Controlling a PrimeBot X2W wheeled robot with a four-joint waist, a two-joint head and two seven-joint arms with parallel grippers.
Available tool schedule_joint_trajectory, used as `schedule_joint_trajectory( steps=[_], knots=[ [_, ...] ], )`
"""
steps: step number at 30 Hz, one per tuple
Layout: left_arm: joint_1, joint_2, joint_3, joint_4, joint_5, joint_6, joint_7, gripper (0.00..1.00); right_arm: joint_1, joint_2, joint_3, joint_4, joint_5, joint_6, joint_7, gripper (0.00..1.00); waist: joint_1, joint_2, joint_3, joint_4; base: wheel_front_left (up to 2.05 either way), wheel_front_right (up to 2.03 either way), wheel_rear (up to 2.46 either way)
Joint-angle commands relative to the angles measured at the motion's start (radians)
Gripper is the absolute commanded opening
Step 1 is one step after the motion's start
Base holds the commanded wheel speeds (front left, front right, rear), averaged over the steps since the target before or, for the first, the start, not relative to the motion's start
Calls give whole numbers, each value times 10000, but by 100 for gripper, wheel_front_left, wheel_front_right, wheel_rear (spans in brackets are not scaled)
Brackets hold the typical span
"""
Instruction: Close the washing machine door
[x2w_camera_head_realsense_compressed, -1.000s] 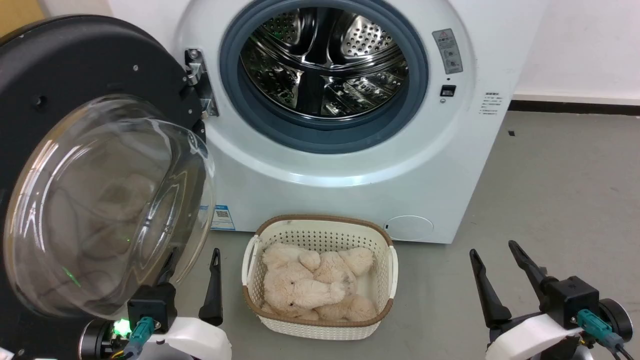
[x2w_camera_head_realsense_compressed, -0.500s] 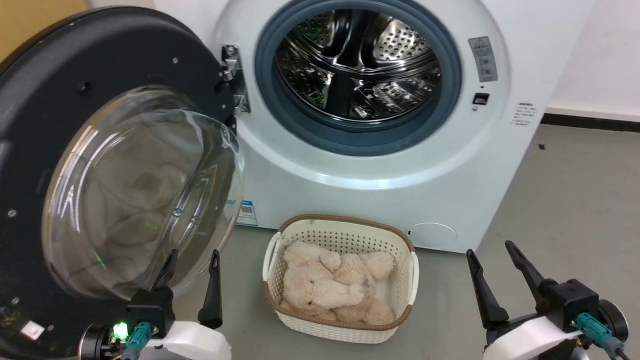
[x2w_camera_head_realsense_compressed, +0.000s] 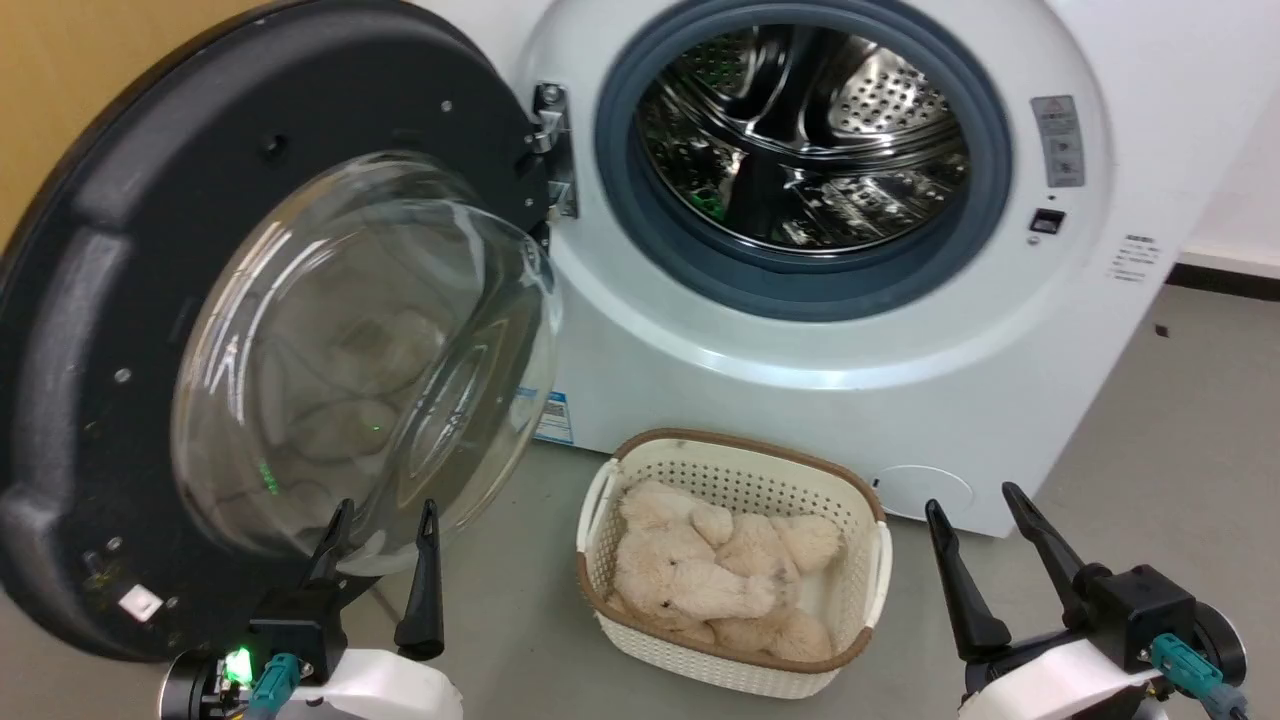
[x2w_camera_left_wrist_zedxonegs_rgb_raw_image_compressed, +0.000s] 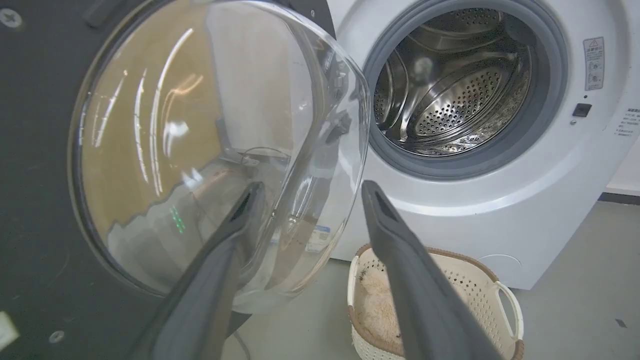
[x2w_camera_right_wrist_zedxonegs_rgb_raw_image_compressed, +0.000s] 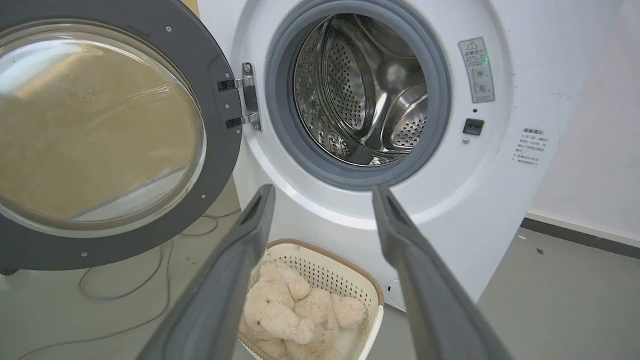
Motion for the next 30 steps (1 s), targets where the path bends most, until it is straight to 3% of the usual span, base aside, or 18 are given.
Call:
schedule_joint_trajectory(
  steps=[1, 30],
  knots=[
    [119, -6, -5, 27, -55, 24, -103, 100, 149, 19, 37, 25, 51, 4, -108, 100, 0, 0, -16, 156, 0, 0, 0],
    [526, -9, 156, -431, -471, 386, -709, 100, -435, 25, 987, 564, 165, 6, -714, 100, 0, 0, 225, 1624, 0, 0, 0]
  ],
)
